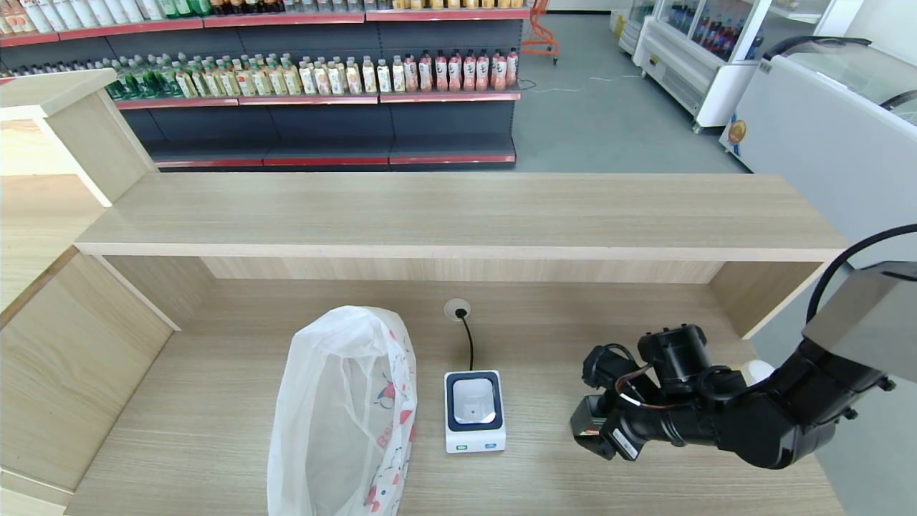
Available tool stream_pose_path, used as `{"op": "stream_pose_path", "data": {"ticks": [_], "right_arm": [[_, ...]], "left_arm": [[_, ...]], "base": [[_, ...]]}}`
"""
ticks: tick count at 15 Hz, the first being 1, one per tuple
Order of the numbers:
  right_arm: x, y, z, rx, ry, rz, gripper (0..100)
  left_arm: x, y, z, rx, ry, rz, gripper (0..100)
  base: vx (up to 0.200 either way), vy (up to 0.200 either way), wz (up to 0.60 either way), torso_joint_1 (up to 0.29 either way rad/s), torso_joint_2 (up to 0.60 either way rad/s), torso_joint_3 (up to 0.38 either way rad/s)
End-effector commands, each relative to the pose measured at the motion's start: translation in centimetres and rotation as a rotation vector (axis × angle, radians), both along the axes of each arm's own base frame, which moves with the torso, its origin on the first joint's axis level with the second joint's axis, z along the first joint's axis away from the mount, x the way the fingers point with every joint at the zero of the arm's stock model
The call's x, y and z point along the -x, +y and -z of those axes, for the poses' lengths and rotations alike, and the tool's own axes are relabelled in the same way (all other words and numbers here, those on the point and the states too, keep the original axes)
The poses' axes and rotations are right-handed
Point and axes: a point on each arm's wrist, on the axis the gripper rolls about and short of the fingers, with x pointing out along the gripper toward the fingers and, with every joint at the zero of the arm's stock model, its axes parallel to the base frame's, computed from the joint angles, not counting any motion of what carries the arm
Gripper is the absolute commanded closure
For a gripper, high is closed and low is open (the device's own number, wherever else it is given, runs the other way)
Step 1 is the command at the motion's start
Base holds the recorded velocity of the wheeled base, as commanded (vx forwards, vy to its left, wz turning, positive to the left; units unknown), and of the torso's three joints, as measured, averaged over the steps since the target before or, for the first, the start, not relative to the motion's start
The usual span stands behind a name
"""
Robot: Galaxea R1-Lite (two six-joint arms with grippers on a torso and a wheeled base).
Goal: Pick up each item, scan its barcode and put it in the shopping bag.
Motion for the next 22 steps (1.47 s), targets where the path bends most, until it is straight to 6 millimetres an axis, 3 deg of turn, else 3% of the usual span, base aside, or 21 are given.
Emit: {"op": "stream_pose_path", "data": {"ticks": [1,2,3,7,10,11,14,15,16,17,18,20,22], "right_arm": [[-0.5,0.8,0.6,-0.003,-0.004,-0.017,0],[-0.6,1.0,0.7,-0.009,-0.02,-0.023,0],[-0.7,1.2,1.0,-0.008,-0.02,-0.027,100],[-0.6,1.3,1.2,-0.005,-0.013,-0.028,100],[-0.4,1.1,-0.4,-0.049,-0.066,-0.004,100],[0.2,0.5,-1.9,-0.073,-0.094,0.022,100],[2.7,-2.7,-4.3,-0.091,-0.123,0.11,100],[4.5,-4.7,-5.5,-0.083,-0.153,0.16,100],[5.0,-5.2,-5.8,-0.072,-0.167,0.172,100],[6.8,-7.1,-7.5,0.022,-0.26,0.172,100],[7.4,-8.4,-8.6,0.08,-0.323,0.175,100],[8.3,-9.2,-10.1,0.164,-0.411,0.138,100],[8.7,-9.3,-10.9,0.218,-0.498,-0.007,100]], "left_arm": [[0.0,0.0,0.0,0.0,0.0,0.0,0],[0.0,0.0,0.0,0.0,0.0,0.0,0],[0.0,0.0,0.0,0.0,0.0,0.0,0],[0.0,0.0,0.0,0.0,0.0,0.0,0],[0.0,0.0,0.0,0.0,0.0,0.0,0],[0.0,0.0,0.0,0.0,0.0,0.0,0],[0.0,0.0,0.0,0.0,0.0,0.0,0],[0.0,0.0,0.0,0.0,0.0,0.0,0],[0.0,0.0,0.0,0.0,0.0,0.0,0],[0.0,0.0,0.0,0.0,0.0,0.0,0],[0.0,0.0,0.0,0.0,0.0,0.0,0],[0.0,0.0,0.0,0.0,0.0,0.0,0],[0.0,0.0,0.0,0.0,0.0,0.0,0]], "base": [[0.0,0.0,0.0,0.0,0.0,0.0],[0.0,0.0,0.0,0.0,0.0,0.0],[0.0,0.0,0.0,0.0,0.0,0.0],[0.0,0.0,0.0,0.0,0.0,0.0],[0.0,0.0,0.0,0.0,0.0,0.0],[0.0,0.0,0.0,0.0,0.0,0.0],[0.0,0.0,0.0,0.0,0.0,0.0],[0.0,0.0,0.0,0.0,0.0,0.0],[0.0,0.0,0.0,0.0,0.0,0.0],[0.0,0.0,0.0,0.0,0.0,0.0],[0.0,0.0,0.0,0.0,0.0,0.0],[0.0,0.0,0.0,0.0,0.0,0.0],[0.0,0.0,0.0,0.0,0.0,0.0]]}}
